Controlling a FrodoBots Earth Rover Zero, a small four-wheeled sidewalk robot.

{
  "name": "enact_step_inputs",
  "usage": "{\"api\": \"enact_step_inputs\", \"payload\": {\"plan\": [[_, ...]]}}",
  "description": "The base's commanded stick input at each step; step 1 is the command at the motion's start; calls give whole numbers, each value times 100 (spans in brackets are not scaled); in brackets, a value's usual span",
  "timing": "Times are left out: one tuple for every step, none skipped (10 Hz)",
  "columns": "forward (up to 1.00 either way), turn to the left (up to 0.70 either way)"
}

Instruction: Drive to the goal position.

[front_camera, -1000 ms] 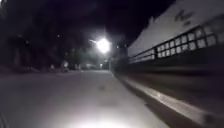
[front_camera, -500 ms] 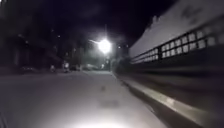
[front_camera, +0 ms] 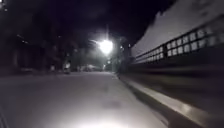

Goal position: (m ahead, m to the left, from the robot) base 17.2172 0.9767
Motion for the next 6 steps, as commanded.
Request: {"api": "enact_step_inputs", "payload": {"plan": [[70,-4],[70,-34],[70,0],[70,0],[70,0],[70,0]]}}
